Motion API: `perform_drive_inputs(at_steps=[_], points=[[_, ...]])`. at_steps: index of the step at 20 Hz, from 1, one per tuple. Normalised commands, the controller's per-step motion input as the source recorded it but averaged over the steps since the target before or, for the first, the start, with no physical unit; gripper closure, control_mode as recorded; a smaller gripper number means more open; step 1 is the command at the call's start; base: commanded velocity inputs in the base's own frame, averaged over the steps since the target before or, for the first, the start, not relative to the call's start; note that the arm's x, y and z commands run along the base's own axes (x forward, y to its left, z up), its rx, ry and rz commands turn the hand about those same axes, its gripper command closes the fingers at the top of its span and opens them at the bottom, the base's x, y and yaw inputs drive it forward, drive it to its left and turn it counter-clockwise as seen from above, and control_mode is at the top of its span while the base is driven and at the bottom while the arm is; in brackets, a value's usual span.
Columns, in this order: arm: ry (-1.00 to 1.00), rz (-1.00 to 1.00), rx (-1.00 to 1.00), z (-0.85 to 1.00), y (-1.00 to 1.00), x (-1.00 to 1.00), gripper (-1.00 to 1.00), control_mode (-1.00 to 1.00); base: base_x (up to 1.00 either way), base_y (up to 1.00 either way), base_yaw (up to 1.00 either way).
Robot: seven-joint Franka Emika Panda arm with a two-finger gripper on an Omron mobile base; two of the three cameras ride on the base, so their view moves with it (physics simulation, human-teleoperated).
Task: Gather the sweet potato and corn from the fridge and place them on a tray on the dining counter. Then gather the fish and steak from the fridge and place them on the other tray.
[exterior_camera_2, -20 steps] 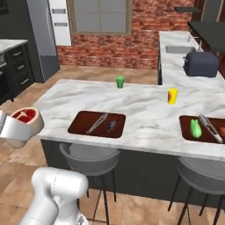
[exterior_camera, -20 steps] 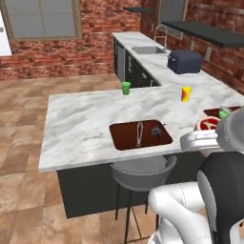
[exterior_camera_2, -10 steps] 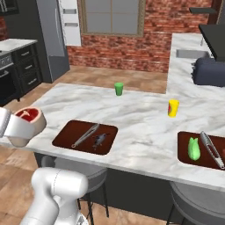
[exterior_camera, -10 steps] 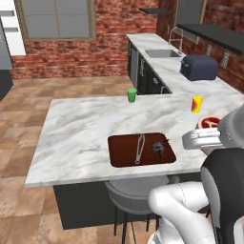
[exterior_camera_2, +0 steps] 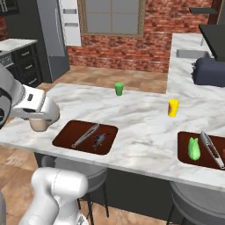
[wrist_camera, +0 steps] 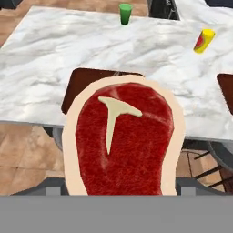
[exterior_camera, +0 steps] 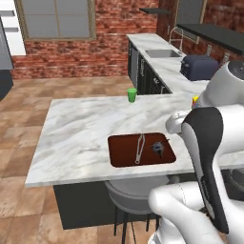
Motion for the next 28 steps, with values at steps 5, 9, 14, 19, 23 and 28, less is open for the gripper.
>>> perform_drive_inputs(at_steps=[5, 9, 14, 19, 23, 28], points=[[0.20, 0.10, 0.00, -0.82, 0.30, 1.00, 1.00, -1.00, 0.00, 0.00, 0.00], [0.10, 0.04, 0.00, -0.78, 0.29, 0.88, 1.00, -1.00, 0.00, 0.00, 0.00], [-0.10, 0.00, 0.00, -0.61, 0.14, 0.40, 1.00, -1.00, 0.00, 0.00, 0.00], [-0.14, 0.00, -0.01, -0.64, 0.06, 0.43, 1.00, -1.00, 0.00, 0.00, 0.00], [-0.01, 0.00, 0.00, -0.26, 0.00, 0.56, 1.00, -1.00, 0.00, 0.00, 0.00], [0.11, 0.00, 0.02, -0.03, 0.01, 0.56, 1.00, -1.00, 0.00, 0.00, 0.00]])
